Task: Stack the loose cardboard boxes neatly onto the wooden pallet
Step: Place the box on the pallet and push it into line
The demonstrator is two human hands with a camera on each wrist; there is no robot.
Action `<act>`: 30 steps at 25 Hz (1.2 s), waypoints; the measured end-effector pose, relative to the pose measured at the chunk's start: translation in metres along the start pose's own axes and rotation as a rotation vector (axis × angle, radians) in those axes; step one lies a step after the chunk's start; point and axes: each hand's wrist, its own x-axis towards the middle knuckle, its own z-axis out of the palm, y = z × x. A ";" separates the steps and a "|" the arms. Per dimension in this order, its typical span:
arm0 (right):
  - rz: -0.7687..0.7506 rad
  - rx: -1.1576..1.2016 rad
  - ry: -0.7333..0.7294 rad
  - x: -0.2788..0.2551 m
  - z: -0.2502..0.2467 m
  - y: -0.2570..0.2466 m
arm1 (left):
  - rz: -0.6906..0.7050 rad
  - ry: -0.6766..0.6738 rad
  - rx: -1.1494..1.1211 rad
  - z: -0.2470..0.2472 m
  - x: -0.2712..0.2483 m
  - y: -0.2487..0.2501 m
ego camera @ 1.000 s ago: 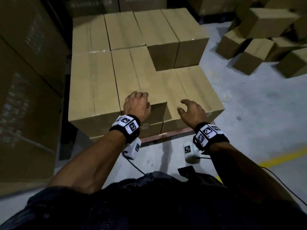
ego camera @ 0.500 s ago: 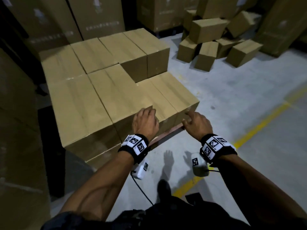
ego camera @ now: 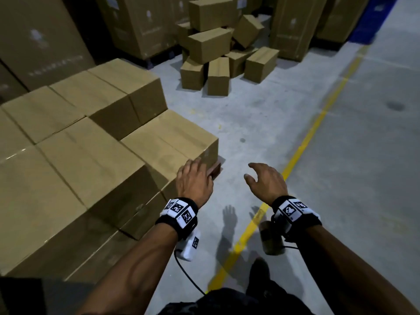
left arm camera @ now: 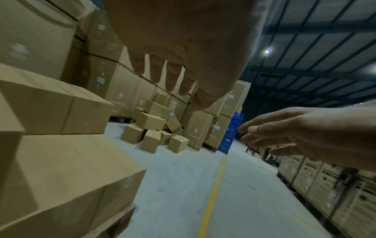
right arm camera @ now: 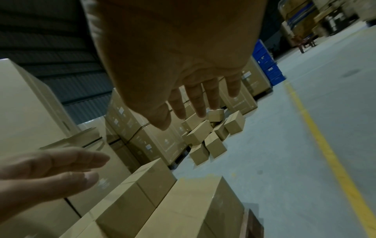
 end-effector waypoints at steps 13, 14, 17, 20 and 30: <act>0.016 0.064 0.012 0.174 -0.105 0.186 | 0.027 -0.021 -0.058 0.020 0.218 0.204; 0.013 0.070 0.023 0.188 -0.108 0.193 | 0.024 -0.017 -0.066 0.023 0.233 0.209; 0.007 0.079 0.061 0.246 -0.115 0.218 | 0.037 -0.035 -0.099 0.040 0.297 0.225; 0.010 0.070 0.099 0.324 -0.123 0.242 | 0.067 -0.015 -0.127 0.058 0.382 0.236; -0.011 0.049 0.299 0.588 -0.172 0.289 | 0.135 -0.016 -0.158 0.054 0.675 0.271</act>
